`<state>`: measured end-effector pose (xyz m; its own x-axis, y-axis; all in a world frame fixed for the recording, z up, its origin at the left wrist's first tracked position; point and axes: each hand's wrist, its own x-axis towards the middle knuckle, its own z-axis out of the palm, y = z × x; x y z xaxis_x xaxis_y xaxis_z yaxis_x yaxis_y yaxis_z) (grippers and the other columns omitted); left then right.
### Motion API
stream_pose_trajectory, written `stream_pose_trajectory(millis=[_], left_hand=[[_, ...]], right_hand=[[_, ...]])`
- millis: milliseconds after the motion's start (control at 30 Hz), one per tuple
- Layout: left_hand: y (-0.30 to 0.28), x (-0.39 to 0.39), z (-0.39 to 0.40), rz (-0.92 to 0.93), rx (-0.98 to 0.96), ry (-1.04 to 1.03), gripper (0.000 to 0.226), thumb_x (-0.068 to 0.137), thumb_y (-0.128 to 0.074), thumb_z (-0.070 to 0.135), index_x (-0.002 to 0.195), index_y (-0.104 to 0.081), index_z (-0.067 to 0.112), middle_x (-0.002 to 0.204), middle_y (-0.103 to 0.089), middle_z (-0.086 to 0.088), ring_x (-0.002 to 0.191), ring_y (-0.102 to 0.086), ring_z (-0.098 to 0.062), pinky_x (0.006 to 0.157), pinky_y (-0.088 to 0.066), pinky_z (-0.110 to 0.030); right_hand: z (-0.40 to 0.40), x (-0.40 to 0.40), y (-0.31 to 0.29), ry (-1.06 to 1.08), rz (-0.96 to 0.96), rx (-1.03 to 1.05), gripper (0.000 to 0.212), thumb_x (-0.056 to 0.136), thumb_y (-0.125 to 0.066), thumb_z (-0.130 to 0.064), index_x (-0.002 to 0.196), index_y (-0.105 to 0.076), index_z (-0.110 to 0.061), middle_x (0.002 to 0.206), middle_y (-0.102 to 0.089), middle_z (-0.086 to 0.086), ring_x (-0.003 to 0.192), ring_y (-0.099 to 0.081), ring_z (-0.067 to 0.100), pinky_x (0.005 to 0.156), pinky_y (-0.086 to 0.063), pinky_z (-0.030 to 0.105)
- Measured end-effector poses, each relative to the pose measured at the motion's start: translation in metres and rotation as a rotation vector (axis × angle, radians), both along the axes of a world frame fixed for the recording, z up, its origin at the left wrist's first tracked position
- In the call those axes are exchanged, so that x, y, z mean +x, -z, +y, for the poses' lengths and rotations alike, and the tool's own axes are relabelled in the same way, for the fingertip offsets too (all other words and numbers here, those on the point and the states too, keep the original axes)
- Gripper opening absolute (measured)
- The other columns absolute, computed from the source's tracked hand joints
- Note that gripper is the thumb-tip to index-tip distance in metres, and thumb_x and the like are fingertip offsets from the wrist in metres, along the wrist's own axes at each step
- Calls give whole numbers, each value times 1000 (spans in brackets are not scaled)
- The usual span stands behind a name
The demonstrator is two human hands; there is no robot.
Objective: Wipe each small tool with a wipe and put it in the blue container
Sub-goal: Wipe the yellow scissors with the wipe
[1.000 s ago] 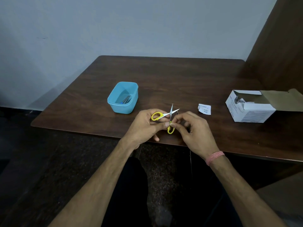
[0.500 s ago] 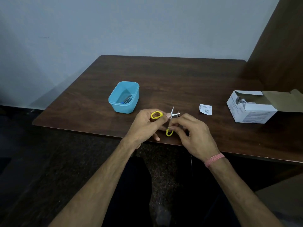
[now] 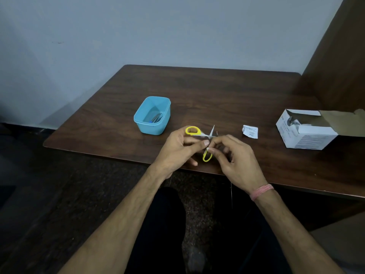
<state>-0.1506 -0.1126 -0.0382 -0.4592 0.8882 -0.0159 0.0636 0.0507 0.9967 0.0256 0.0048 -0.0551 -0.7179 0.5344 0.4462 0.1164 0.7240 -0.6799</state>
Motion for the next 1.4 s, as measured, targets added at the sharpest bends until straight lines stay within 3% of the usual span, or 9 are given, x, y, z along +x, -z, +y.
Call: stream_pose_trajectory(millis=[200,400,500,633,767,900,1033,1167,1400], left_hand=[[0,-4,0,28,-14,56,39,105,-80,21,142,-73,29,99,-83,-2,102,-85,-24,53,-60,-27],[1,-10,1,38,-37,63,26,105,-79,27,131,-81,21,108,-86,-3,93,-77,-9,51,-59,-27],[3,-11,3,45,-44,43,24,105,-80,30,125,-83,19,107,-86,-4,92,-76,-13,50,-59,-27],[4,-12,4,25,-53,26,22,104,-81,27,122,-83,15,104,-86,-9,90,-75,-19,50,-59,-26],[6,-10,5,49,-62,46,22,103,-82,26,120,-82,12,106,-87,-4,107,-82,-22,54,-62,-26],[9,-9,8,71,-70,46,20,102,-83,25,118,-83,13,103,-87,-3,96,-82,-16,56,-62,-27],[8,-9,9,83,-84,40,20,101,-85,23,117,-82,11,98,-87,-2,88,-79,-12,55,-62,-27],[9,-7,9,88,-87,8,20,101,-85,23,116,-80,12,98,-87,-2,88,-80,-14,53,-61,-26],[10,-6,7,78,-61,-32,16,102,-84,19,113,-80,8,93,-86,-4,81,-79,-12,51,-61,-26]], right_hand=[[-1,0,0,-11,-38,35,15,103,-76,-15,106,-73,-30,102,-67,-17,89,-66,10,81,-52,23],[0,0,3,-18,-55,76,14,104,-75,-18,109,-73,-32,102,-67,-15,92,-69,10,83,-57,32],[0,0,1,-11,-39,42,13,103,-76,-19,106,-74,-31,102,-68,-16,91,-69,11,81,-54,24],[0,-1,0,22,17,-37,12,102,-78,-17,103,-74,-28,98,-70,-17,79,-66,13,71,-50,21],[0,-1,-1,94,99,-69,6,102,-78,-19,102,-75,-24,89,-69,-18,68,-62,17,60,-49,25],[-1,0,0,89,75,-61,9,98,-83,-18,98,-77,-24,77,-64,-29,54,-56,13,55,-40,15],[4,2,3,145,104,-141,10,92,-89,-22,92,-81,-29,58,-62,-10,47,-49,10,53,-39,21],[2,3,0,89,89,-113,15,88,-92,-15,91,-86,-28,78,-73,-21,50,-52,12,55,-44,20],[8,3,4,-8,59,-122,15,89,-92,-13,95,-88,-26,93,-75,-8,53,-50,10,53,-41,20]])
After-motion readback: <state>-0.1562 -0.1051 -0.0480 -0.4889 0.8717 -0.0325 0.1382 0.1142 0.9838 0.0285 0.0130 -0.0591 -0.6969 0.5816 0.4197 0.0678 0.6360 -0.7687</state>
